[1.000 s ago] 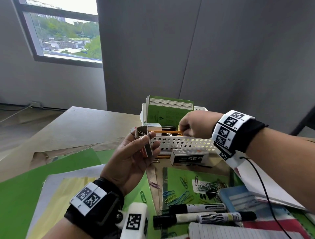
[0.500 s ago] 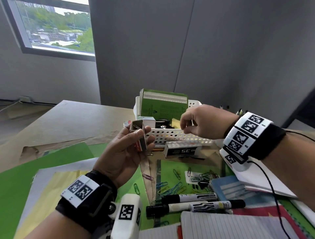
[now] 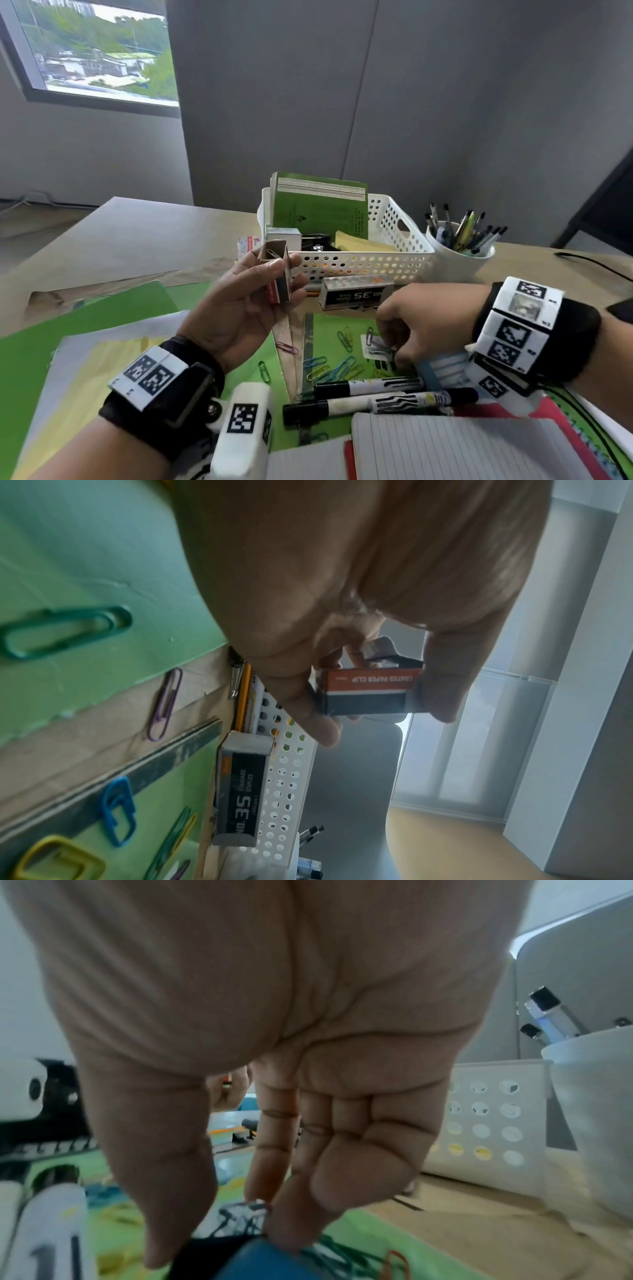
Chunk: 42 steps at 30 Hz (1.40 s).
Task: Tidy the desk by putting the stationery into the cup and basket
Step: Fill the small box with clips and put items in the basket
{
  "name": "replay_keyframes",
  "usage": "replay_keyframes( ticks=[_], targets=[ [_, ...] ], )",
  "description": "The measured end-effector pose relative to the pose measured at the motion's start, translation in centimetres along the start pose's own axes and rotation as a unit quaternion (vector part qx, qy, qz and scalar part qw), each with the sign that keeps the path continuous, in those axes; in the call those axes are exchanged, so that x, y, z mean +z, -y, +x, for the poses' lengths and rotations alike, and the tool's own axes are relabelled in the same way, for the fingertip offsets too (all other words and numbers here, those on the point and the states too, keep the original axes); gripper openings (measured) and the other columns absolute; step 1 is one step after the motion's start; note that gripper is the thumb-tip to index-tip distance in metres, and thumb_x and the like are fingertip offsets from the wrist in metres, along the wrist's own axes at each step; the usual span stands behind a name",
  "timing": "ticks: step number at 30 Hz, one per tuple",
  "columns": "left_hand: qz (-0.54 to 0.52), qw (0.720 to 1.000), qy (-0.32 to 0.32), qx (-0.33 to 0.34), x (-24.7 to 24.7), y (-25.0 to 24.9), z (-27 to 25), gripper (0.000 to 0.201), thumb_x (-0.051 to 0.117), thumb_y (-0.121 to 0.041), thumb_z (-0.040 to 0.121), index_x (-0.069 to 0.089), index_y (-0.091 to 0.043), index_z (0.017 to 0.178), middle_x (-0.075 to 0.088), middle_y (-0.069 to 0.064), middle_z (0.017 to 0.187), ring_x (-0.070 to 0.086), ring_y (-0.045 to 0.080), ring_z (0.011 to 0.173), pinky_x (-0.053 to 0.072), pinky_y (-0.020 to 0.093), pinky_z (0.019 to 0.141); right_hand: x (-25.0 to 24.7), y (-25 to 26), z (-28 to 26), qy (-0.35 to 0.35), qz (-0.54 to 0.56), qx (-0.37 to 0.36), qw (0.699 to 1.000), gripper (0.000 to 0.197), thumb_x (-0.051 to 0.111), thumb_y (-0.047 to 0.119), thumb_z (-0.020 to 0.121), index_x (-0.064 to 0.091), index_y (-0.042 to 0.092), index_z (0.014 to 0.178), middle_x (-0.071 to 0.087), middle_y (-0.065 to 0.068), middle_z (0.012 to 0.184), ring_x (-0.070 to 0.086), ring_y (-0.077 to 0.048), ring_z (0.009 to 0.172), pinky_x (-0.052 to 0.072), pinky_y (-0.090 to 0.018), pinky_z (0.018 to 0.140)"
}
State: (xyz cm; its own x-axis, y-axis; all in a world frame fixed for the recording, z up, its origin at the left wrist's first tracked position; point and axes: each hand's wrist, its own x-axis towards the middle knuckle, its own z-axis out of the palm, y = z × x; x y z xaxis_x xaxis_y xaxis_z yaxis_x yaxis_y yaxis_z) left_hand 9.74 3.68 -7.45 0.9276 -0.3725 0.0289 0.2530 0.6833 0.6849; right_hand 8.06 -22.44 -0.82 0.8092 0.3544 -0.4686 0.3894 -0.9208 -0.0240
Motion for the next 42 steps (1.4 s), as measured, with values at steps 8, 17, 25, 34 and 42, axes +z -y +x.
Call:
replay_keyframes(
  ticks=[8, 17, 25, 34, 42],
  targets=[
    [-0.009, 1.0, -0.007, -0.002, 0.1, -0.1, 0.0, 0.099, 0.103, -0.019, 0.046, 0.057, -0.01, 0.133, 0.069, 0.016, 0.122, 0.071, 0.031, 0.097, 0.061, 0.038, 0.083, -5.3, -0.1, 1.0, -0.066, 0.248, -0.067, 0.964, 0.02, 0.062, 0.017, 0.097, 0.077, 0.027, 0.105, 0.061, 0.003, 0.074, 0.042, -0.009, 0.054, 0.036, -0.018, 0.048],
    [-0.01, 1.0, -0.009, -0.007, -0.1, -0.1, 0.0, 0.097, 0.103, -0.019, 0.046, 0.057, -0.01, 0.132, 0.069, 0.016, 0.123, 0.069, 0.032, 0.1, 0.063, 0.037, 0.082, -8.3, -1.5, 7.3, -0.236, 0.283, -0.019, 0.93, 0.009, 0.071, 0.025, 0.08, 0.073, 0.025, 0.089, 0.065, 0.01, 0.068, 0.063, -0.01, 0.063, 0.052, -0.028, 0.071],
    [-0.016, 1.0, -0.007, -0.011, 0.0, 0.0, 0.1, 0.094, 0.103, -0.018, 0.043, 0.061, -0.008, 0.127, 0.071, 0.017, 0.119, 0.07, 0.033, 0.098, 0.064, 0.037, 0.077, -7.8, -2.4, 8.6, -0.203, 0.439, -0.071, 0.872, 0.014, 0.068, -0.001, 0.093, 0.068, -0.004, 0.107, 0.068, -0.011, 0.081, 0.064, -0.025, 0.079, 0.061, -0.029, 0.071],
    [-0.01, 1.0, 0.0, -0.008, -0.1, 0.0, 0.2, 0.096, 0.103, -0.02, 0.043, 0.06, -0.008, 0.127, 0.07, 0.016, 0.119, 0.068, 0.033, 0.101, 0.063, 0.037, 0.081, -7.4, -0.7, 5.7, -0.297, 0.124, -0.055, 0.945, 0.016, 0.078, 0.029, 0.089, 0.073, 0.031, 0.104, 0.07, 0.017, 0.096, 0.069, 0.0, 0.088, 0.058, -0.033, 0.088],
    [0.0, 1.0, 0.004, -0.012, 0.0, 0.1, 0.2, 0.091, 0.103, -0.022, 0.045, 0.062, -0.009, 0.124, 0.07, 0.014, 0.119, 0.069, 0.031, 0.1, 0.062, 0.037, 0.084, -2.3, 0.9, 0.2, 0.012, -0.062, 0.059, 0.996, 0.028, 0.075, 0.044, 0.087, 0.065, 0.028, 0.108, 0.066, 0.009, 0.099, 0.061, -0.011, 0.086, 0.056, -0.029, 0.076]
  ],
)
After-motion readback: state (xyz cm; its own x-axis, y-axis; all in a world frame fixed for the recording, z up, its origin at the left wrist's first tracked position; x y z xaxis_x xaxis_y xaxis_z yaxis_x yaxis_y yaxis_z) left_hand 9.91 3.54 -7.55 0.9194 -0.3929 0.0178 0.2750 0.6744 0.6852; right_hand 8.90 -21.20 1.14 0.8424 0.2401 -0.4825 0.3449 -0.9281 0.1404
